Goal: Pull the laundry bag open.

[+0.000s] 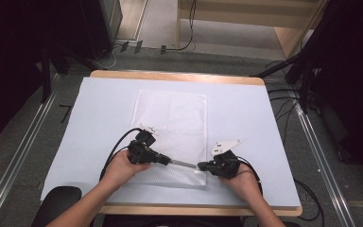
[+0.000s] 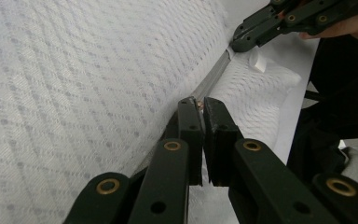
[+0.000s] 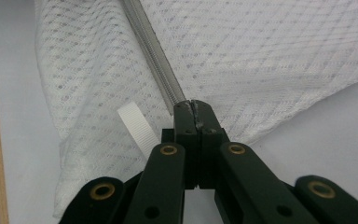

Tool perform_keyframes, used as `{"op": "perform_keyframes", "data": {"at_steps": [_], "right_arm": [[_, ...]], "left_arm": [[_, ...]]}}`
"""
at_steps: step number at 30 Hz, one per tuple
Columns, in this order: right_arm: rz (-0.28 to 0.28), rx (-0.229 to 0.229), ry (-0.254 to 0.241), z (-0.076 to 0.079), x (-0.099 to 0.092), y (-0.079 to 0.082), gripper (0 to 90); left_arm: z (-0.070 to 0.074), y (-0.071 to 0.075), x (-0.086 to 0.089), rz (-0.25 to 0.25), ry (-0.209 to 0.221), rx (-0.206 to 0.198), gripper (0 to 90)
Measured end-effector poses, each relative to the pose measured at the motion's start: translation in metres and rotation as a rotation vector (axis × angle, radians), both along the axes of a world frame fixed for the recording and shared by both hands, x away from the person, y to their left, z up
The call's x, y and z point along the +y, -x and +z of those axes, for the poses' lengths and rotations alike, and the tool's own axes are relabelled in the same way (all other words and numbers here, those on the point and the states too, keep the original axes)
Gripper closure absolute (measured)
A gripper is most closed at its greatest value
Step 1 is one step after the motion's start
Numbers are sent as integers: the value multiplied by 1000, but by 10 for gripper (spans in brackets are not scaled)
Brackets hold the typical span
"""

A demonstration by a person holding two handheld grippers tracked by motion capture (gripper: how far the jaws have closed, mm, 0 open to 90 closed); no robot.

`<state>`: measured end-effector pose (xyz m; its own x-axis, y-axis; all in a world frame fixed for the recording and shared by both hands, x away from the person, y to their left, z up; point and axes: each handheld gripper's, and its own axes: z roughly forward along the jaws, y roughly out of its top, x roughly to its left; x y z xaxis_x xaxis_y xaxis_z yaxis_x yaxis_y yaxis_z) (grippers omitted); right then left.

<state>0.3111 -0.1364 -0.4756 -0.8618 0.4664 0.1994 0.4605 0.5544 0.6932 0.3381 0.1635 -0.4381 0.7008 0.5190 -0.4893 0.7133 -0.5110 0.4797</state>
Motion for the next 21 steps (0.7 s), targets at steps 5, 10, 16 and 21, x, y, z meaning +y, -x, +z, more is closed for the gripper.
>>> {"op": "perform_keyframes", "data": {"at_steps": [5, 10, 16, 21], "right_arm": [[1, -1, -3, 0, -1, 0, 900], [-2, 2, -5, 0, 0, 0, 900], [-4, 6, -5, 0, 0, 0, 900], [-4, 3, -3, 0, 0, 0, 900]], "left_arm": [[2, 2, 6, -9, 2, -5, 880], [2, 4, 10, -4, 16, -2, 879], [1, 6, 11, 3, 5, -2, 880], [0, 8, 13, 16, 6, 6, 880]]}}
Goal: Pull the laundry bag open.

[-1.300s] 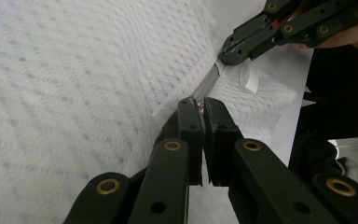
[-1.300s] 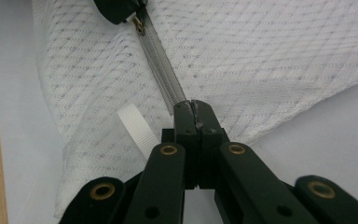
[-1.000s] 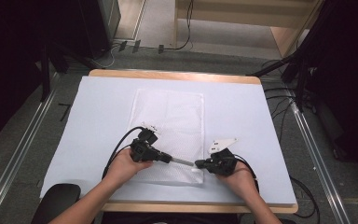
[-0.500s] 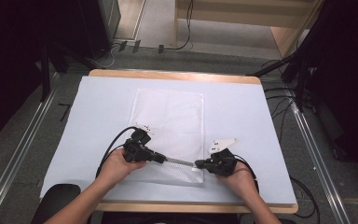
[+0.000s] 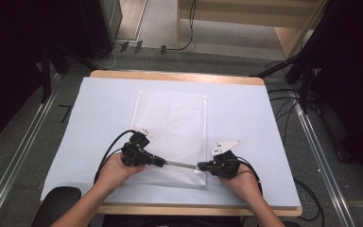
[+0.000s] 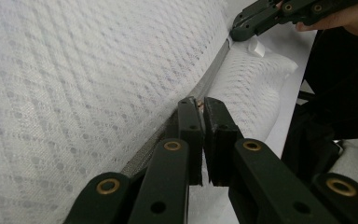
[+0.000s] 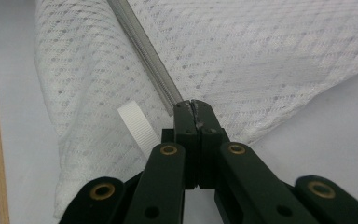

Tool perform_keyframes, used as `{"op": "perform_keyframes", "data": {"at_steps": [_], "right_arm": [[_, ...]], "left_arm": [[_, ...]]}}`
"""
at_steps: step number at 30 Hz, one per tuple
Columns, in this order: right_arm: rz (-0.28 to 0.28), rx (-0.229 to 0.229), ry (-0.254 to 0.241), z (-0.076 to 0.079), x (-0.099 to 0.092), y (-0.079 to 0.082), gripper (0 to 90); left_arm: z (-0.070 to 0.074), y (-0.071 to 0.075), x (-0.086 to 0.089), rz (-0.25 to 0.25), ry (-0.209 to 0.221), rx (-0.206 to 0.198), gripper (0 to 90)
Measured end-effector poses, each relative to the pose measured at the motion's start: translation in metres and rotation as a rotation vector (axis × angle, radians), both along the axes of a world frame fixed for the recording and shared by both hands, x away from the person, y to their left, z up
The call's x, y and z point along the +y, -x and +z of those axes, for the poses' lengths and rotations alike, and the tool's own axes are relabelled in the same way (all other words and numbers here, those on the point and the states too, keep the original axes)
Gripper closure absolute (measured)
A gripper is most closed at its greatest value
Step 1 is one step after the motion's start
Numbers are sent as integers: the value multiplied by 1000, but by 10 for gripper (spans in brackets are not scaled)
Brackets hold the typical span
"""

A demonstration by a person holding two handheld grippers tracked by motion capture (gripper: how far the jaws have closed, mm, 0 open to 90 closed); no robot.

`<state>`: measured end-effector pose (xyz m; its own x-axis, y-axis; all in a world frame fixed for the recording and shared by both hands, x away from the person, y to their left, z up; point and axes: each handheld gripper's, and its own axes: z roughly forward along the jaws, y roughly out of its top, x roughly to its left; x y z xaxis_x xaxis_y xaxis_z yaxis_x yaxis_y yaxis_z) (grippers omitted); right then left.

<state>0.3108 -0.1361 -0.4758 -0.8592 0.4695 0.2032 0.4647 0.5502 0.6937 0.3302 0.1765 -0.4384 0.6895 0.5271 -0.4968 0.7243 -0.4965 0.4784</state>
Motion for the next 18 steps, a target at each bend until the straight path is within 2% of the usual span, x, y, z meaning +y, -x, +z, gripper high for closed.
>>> {"op": "perform_keyframes", "data": {"at_steps": [5, 9, 13, 15, 18], "right_arm": [[4, 4, -8, 0, 1, 0, 900], [11, 7, -10, -1, 2, 0, 900], [14, 12, -10, -1, 3, 0, 900], [16, 15, -11, -1, 3, 0, 900], [18, 15, -8, -1, 3, 0, 900]], "left_arm": [[-1, 0, 3, 3, -6, 7, 880], [0, 1, 5, 23, -11, -8, 881], [-3, -1, 8, 17, -13, 15, 881], [-1, -1, 9, 14, -22, 11, 881], [2, -2, 16, 35, -21, 5, 881]]}}
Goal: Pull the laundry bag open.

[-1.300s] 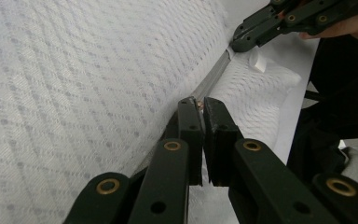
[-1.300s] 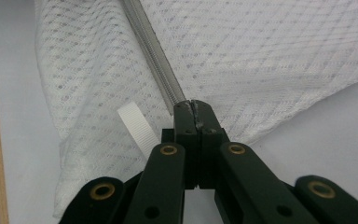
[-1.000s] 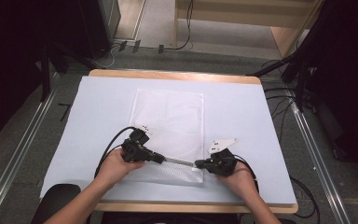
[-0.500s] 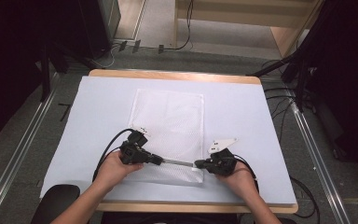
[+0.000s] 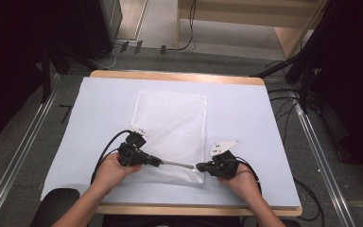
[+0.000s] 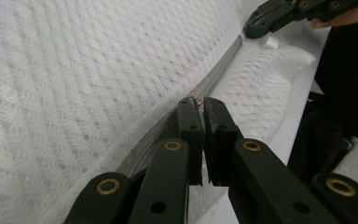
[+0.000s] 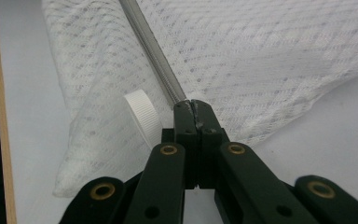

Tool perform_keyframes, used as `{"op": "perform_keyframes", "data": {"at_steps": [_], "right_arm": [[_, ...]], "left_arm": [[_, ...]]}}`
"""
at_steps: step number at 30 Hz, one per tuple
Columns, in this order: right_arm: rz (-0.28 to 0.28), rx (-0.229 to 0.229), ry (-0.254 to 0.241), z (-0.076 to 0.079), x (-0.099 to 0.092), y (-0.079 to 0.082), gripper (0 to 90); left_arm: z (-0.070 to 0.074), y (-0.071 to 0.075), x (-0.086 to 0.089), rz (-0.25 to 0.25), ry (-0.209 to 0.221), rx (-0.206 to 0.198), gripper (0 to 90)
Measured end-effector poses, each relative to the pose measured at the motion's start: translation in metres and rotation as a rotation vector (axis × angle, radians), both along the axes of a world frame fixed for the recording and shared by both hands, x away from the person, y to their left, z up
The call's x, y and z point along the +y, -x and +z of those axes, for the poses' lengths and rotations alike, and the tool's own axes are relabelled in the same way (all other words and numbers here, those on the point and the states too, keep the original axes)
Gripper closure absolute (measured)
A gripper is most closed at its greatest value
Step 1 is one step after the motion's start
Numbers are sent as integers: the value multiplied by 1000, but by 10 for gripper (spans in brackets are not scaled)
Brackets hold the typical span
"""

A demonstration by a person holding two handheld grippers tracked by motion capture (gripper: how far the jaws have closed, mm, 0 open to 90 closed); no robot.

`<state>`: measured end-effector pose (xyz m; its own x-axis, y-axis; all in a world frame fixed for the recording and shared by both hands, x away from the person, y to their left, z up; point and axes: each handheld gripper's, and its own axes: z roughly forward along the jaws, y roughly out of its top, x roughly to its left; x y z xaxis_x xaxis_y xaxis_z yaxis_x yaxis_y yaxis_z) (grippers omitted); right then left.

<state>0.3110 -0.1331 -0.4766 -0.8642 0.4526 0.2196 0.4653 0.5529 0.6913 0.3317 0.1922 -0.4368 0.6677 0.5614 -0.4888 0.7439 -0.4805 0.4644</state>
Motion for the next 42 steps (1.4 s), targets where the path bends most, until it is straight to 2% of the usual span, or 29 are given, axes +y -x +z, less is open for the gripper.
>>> {"op": "perform_keyframes", "data": {"at_steps": [2, 4, 7, 8, 9, 10, 14, 18, 21, 23, 26, 34, 39, 42], "right_arm": [[-3, 9, -6, 0, -1, 0, 900], [-2, 9, -8, -1, -1, -1, 900], [5, 7, -3, 0, -1, -1, 900], [7, 8, -4, 0, -1, -1, 900], [9, 7, -4, 0, -1, -1, 900], [9, 9, -4, 0, -1, -1, 900], [8, 14, -8, 0, -1, -2, 900], [12, 14, -7, 0, -1, -2, 900], [13, 14, -6, 0, -1, -2, 900], [11, 7, -8, -1, -1, -1, 900], [16, 1, -19, -2, -2, -2, 900], [23, 3, -18, -2, -3, -2, 900], [22, 0, -13, -1, -2, -2, 900], [25, -5, -19, -2, -2, -2, 900]], "left_arm": [[1, -1, 5, 1, -4, 4, 881], [2, -2, 11, 12, 14, 13, 881], [6, -1, 18, 18, 2, -3, 881], [8, 0, 21, 22, 11, -20, 881], [9, 0, 24, 17, 17, -18, 881], [11, 1, 26, 25, 10, -28, 881], [10, 3, 37, 37, 13, -17, 881], [11, 4, 42, 43, 6, -26, 880], [11, 5, 44, 46, 13, -16, 880], [11, 5, 44, 52, -7, -33, 880], [11, 7, 47, 51, -13, -41, 880], [9, 7, 58, 92, -7, -10, 880], [7, 7, 67, 113, -17, -12, 880], [7, 7, 72, 133, -4, 0, 880]]}}
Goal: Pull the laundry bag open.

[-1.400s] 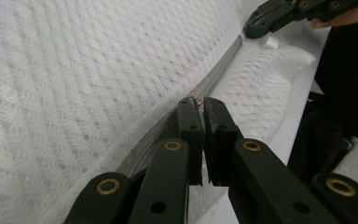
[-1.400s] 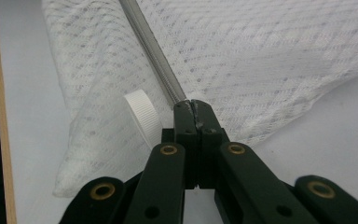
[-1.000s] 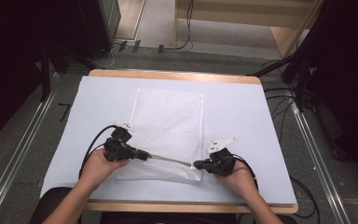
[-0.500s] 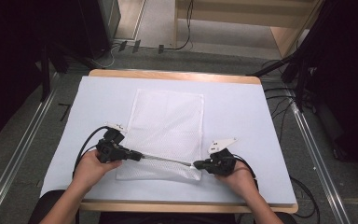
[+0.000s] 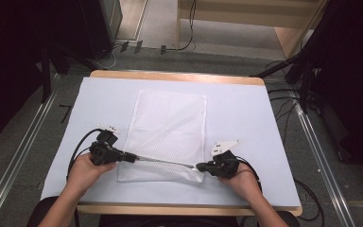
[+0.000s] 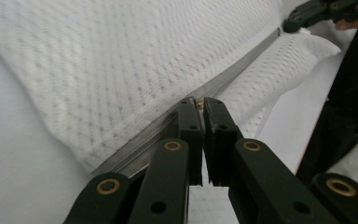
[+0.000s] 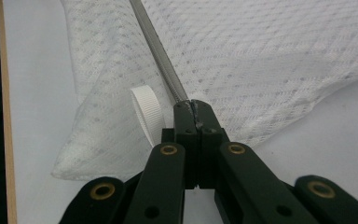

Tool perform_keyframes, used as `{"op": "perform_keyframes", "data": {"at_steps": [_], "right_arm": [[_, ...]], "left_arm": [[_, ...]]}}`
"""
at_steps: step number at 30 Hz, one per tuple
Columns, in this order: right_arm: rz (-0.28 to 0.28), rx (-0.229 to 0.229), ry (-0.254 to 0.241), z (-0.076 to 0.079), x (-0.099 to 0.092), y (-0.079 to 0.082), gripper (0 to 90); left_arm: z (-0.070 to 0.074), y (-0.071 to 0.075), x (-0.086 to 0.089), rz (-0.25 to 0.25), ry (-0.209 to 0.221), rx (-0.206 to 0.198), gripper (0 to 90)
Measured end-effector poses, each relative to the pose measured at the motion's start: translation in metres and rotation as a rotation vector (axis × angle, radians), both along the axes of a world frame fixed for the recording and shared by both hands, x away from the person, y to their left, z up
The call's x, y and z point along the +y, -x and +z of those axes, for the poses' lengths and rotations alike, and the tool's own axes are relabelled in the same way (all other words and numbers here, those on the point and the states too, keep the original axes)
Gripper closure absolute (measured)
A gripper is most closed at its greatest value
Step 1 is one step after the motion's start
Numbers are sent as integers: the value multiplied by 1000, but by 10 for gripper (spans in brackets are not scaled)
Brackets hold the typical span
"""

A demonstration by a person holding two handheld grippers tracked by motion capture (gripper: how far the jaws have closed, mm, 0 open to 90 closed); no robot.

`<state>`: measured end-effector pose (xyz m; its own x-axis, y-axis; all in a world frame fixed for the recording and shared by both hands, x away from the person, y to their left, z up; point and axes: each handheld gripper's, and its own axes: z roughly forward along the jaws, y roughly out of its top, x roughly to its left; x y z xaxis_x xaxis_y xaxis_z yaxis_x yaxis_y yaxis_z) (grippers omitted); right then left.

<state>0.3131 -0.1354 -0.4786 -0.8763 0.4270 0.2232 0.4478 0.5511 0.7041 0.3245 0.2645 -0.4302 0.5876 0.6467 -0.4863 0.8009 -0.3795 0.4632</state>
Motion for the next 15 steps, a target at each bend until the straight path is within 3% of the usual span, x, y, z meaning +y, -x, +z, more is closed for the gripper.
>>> {"op": "perform_keyframes", "data": {"at_steps": [3, 8, 9, 11, 13, 15], "right_arm": [[1, -2, 0, 0, 0, 0, 900], [4, 2, 3, 0, 0, 0, 900], [5, -1, 5, 0, 0, 0, 900], [2, -1, 9, 1, 1, 1, 900], [8, 0, 12, 1, 1, 0, 900], [11, 3, 10, 1, 0, -1, 900]], "left_arm": [[0, 2, 4, 12, -28, -9, 881], [2, 3, 16, 52, -24, -13, 880], [1, 2, 18, 53, -12, -6, 881], [1, 3, 19, 52, -42, -11, 881], [1, 4, 20, 53, -31, -9, 880], [1, 4, 22, 56, -48, -16, 880]]}}
